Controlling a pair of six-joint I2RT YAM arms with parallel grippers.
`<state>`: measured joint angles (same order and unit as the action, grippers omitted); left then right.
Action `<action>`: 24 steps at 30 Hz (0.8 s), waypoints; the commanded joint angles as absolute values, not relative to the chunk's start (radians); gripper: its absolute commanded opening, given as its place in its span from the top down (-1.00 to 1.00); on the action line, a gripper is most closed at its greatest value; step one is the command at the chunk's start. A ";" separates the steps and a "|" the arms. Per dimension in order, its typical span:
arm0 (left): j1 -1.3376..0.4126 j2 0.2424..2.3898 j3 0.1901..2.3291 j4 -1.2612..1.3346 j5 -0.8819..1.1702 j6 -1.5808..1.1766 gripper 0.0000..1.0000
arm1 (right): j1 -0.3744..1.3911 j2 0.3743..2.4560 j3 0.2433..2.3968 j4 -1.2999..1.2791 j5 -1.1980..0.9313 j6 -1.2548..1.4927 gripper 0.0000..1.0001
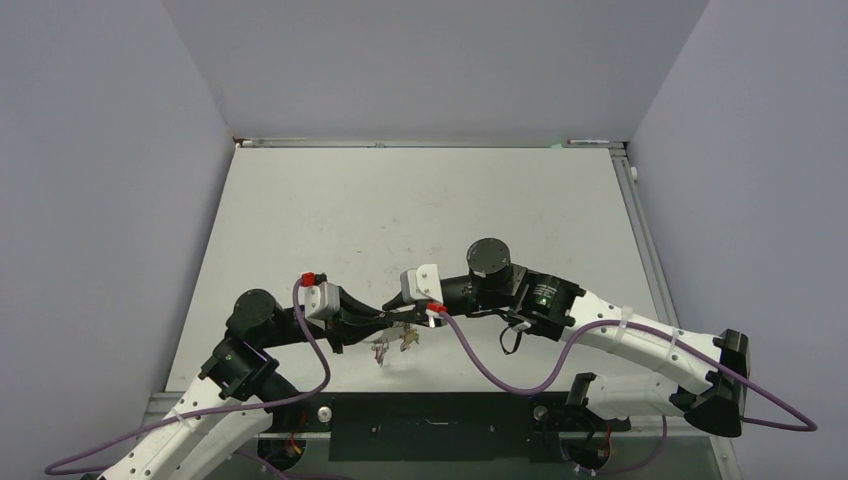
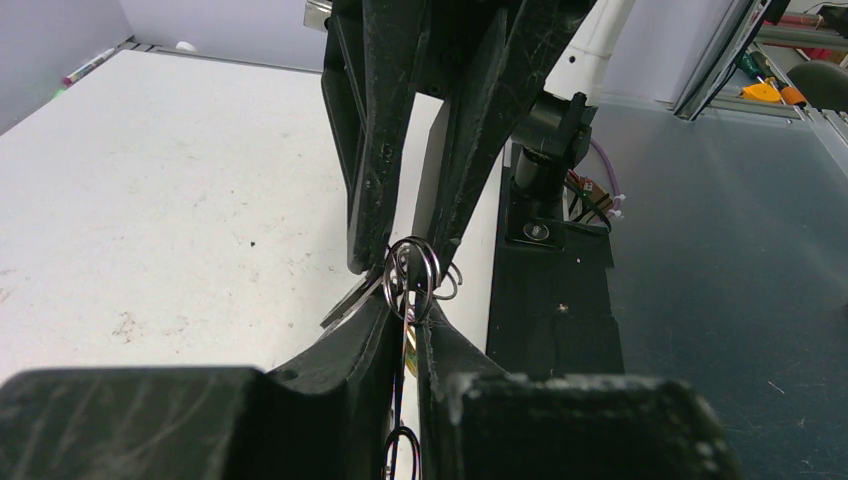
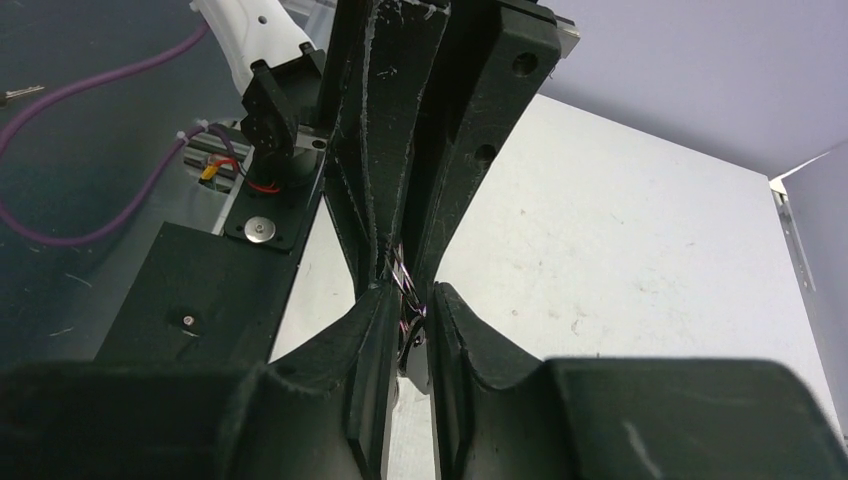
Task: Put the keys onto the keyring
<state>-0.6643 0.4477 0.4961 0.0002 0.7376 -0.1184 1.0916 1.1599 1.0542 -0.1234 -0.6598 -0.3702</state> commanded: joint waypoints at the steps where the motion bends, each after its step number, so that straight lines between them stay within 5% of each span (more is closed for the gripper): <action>1: -0.673 0.439 0.508 0.065 0.754 -0.112 1.00 | 1.083 1.162 1.102 -0.091 -0.692 -0.392 0.70; 7: -0.678 0.441 0.509 0.058 0.747 -0.107 1.00 | 1.083 1.166 1.106 -0.100 -0.711 -0.394 0.89; 15: -0.680 0.449 0.510 0.043 0.716 -0.100 1.00 | 1.083 1.159 1.105 -0.094 -0.716 -0.394 0.90; 20: -0.681 0.449 0.511 0.033 0.687 -0.096 0.53 | 1.083 1.161 1.104 -0.102 -0.661 -0.392 0.90; 24: -0.681 0.451 0.511 0.031 0.682 -0.092 0.39 | 1.083 1.157 1.090 -0.097 -0.633 -0.389 0.90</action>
